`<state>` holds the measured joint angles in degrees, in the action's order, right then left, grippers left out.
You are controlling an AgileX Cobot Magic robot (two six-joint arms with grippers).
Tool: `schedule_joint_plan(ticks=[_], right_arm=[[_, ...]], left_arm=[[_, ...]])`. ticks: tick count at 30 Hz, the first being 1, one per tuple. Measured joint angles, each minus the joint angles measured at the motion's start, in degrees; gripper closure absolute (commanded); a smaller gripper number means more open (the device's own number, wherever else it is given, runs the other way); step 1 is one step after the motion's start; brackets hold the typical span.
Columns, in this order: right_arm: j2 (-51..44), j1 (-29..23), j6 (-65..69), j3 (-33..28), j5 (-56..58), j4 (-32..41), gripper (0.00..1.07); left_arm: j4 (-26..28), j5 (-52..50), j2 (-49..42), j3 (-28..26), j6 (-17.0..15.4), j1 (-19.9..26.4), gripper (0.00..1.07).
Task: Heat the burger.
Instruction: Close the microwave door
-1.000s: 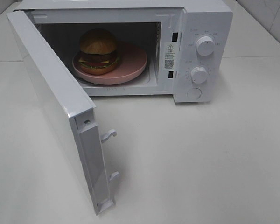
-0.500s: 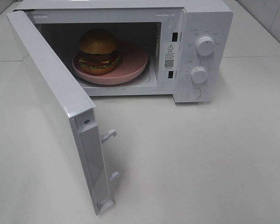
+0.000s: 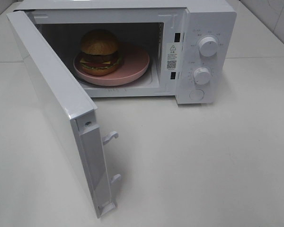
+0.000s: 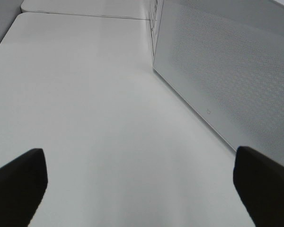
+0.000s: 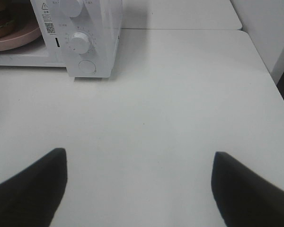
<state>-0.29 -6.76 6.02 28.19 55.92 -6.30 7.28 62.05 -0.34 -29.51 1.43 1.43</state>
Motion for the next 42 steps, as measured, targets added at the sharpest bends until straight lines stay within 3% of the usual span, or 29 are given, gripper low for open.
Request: schedule_joint_plan(ticks=[42], right_arm=[[0.00, 0.00, 0.00, 0.00, 0.00, 0.00, 0.32]], left_arm=[[0.00, 0.00, 0.00, 0.00, 0.00, 0.00, 0.07]])
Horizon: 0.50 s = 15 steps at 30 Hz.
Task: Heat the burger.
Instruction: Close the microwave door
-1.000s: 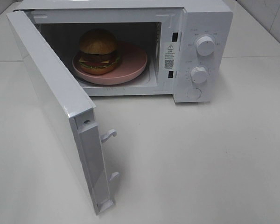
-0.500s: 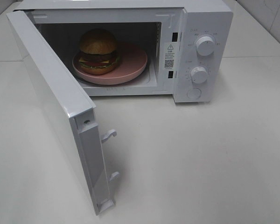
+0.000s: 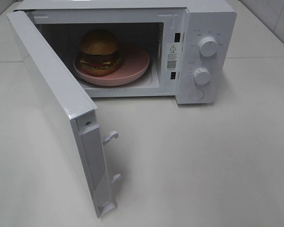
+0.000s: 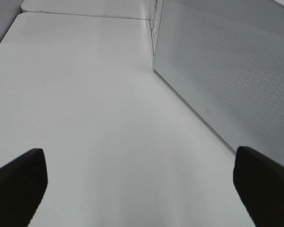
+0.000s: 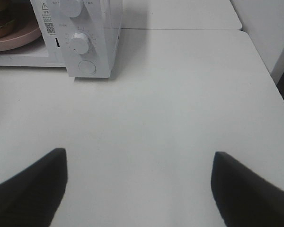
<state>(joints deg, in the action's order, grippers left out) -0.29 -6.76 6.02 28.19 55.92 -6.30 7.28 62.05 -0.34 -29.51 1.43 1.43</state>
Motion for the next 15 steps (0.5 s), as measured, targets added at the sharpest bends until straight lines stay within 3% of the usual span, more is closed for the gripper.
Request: schedule_joint_plan(ticks=[15], right_arm=[[0.00, 0.00, 0.00, 0.00, 0.00, 0.00, 0.32]], left_arm=[[0.40, -5.67, 0.00, -1.78, 0.00, 0.00, 0.10]])
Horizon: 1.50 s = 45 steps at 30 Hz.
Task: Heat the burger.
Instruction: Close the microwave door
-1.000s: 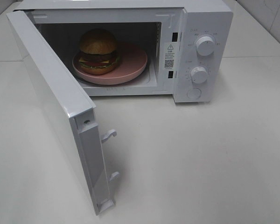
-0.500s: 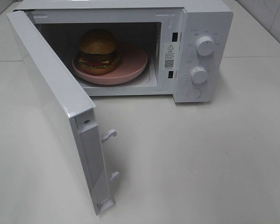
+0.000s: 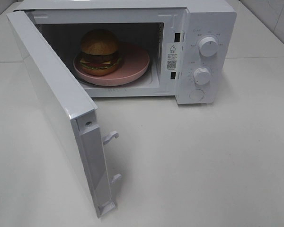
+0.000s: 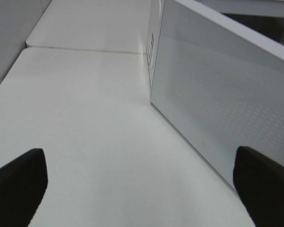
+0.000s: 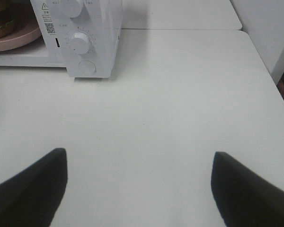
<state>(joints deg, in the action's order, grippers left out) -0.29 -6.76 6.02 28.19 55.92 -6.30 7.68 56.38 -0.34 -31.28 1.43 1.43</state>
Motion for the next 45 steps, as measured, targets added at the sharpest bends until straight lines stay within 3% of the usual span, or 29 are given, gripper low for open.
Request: schedule_joint_plan(ticks=[4, 8, 9, 11, 12, 13, 14, 16, 17, 18, 19, 21, 22, 31, 45], right_arm=[[0.00, 0.00, 0.00, 0.00, 0.00, 0.00, 0.32], [0.00, 0.00, 0.00, 0.00, 0.00, 0.00, 0.32], [0.00, 0.00, 0.00, 0.00, 0.00, 0.00, 0.32], [0.00, 0.00, 0.00, 0.00, 0.00, 0.00, 0.32], [0.00, 0.00, 0.00, 0.00, 0.00, 0.00, 0.32], [0.00, 0.00, 0.00, 0.00, 0.00, 0.00, 0.32], [0.00, 0.00, 0.00, 0.00, 0.00, 0.06, 0.32], [0.00, 0.00, 0.00, 0.00, 0.00, 0.06, 0.32], [0.00, 0.00, 0.00, 0.00, 0.00, 0.06, 0.32], [0.00, 0.00, 0.00, 0.00, 0.00, 0.06, 0.32], [0.00, 0.00, 0.00, 0.00, 0.00, 0.06, 0.32], [0.00, 0.00, 0.00, 0.00, -0.06, 0.06, 0.32], [0.00, 0.00, 0.00, 0.00, -0.06, 0.06, 0.32], [0.00, 0.00, 0.00, 0.00, -0.06, 0.06, 0.32], [0.00, 0.00, 0.00, 0.00, -0.06, 0.06, 0.32]], left_arm=[[0.00, -3.90, 0.34, 0.00, 0.00, 0.00, 0.18], [0.00, -7.85, 2.98, 0.00, 0.00, 0.00, 0.33], [-0.06, -9.63, 4.64, 0.00, 0.00, 0.00, 0.42], [-0.06, -10.54, 5.67, 0.00, 0.00, 0.00, 0.45], [-0.17, -12.03, 7.73, 0.00, 0.00, 0.00, 0.54], [-0.17, -12.03, 7.73, 0.00, 0.00, 0.00, 0.54], [-0.17, -13.58, 10.14, 0.00, 0.00, 0.00, 0.63], [-0.17, -14.27, 11.40, 0.00, 0.00, 0.00, 0.69], [-0.17, -15.70, 13.75, 0.00, 0.00, 0.00, 0.82], [-0.17, -15.70, 13.75, 0.00, 0.00, 0.00, 0.82], [-0.17, -17.36, 16.10, 0.00, 0.00, 0.00, 0.93], [-0.17, -19.54, 18.62, 0.00, 0.00, 0.00, 0.97], [-0.17, -20.51, 19.82, 0.00, 0.00, 0.00, 1.06], [0.00, -37.24, 27.33, 3.78, 0.00, 0.00, 1.07], [-0.23, -69.33, 38.73, 17.30, 0.00, 0.00, 1.07]])
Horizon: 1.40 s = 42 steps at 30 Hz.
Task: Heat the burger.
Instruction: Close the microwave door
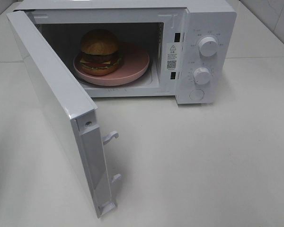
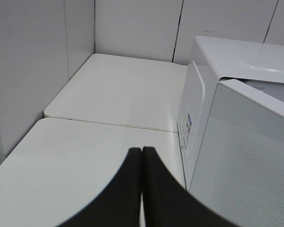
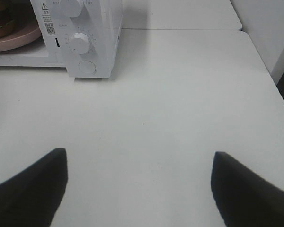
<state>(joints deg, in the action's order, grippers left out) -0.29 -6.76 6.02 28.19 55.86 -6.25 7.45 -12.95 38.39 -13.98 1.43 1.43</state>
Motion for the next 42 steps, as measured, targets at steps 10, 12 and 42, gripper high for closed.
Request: schedule_joint_plan(ticks=[10, 12, 42], right_arm=[[0.00, 0.00, 0.00, 0.00, 0.00, 0.00, 0.32], [0.00, 0.00, 0.00, 0.00, 0.00, 0.00, 0.32], [0.00, 0.00, 0.00, 0.00, 0.00, 0.00, 0.32]], left_arm=[[-5.61, -14.21, 11.17, 1.78, -1.43, 0.00, 1.07], [-7.45, -16.79, 14.50, 1.78, -3.44, 0.00, 1.07], [-31.46, -39.36, 45.03, -5.61, -19.25, -0.11, 1.07]])
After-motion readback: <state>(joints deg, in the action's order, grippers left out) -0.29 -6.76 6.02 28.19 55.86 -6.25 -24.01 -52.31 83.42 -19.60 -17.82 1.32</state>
